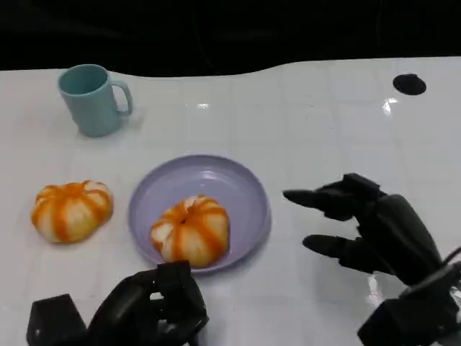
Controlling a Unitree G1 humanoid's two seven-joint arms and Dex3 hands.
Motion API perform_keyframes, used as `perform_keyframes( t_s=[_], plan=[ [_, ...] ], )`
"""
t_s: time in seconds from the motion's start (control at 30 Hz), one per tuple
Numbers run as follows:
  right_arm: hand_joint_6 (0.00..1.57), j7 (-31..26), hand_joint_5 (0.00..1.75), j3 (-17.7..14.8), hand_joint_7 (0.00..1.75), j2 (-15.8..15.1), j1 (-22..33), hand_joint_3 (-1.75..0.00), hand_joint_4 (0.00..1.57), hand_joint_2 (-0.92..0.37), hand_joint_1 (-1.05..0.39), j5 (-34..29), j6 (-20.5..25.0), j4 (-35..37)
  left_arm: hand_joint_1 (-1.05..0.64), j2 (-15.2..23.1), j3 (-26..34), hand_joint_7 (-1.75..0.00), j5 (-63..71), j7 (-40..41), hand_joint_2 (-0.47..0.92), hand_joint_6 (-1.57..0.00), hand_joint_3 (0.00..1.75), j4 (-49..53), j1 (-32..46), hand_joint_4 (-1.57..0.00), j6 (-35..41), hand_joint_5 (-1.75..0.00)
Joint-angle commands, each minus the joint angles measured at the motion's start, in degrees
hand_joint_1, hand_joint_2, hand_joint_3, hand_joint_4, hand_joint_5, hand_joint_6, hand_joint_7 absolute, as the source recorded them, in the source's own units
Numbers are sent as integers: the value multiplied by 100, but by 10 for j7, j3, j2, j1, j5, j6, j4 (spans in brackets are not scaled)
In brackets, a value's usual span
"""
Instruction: Grasp the bread from the table and place it into the plate.
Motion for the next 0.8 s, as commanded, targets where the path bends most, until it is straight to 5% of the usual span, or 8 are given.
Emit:
perform_keyframes(
  t_s=[0.03,0.1,0.2,0.37,0.53,0.8],
  plan=[
    [104,0,124,-22,28,-27,19,-9,73,-92,-15,10,-21,-17,-52,6,2,-137,2,4,61,-77,73,-1,-4,-81,-1,-175],
    [109,0,143,-29,43,-36,28,-30,81,-85,-12,6,-24,-25,-53,7,0,-138,9,9,61,-77,73,-2,-4,-80,-6,-175],
    [103,4,158,-38,75,-44,45,-86,85,-59,-12,4,-16,-45,-53,5,1,-138,10,10,62,-77,73,-3,-4,-80,-5,-175],
    [96,-3,173,-53,112,-43,79,-121,88,-40,-16,-6,5,-80,-51,4,-1,-139,12,14,61,-77,74,-7,-3,-79,-3,-175],
    [88,5,166,-58,120,-45,118,-125,87,-37,-24,-26,51,-129,-50,4,-1,-140,14,14,60,-77,75,-7,-3,-81,-5,-175],
    [88,-15,171,-55,115,-42,146,-107,85,-44,-22,-50,66,-141,-50,5,3,-138,11,10,59,-77,76,-7,-4,-80,-2,-175]
  ],
)
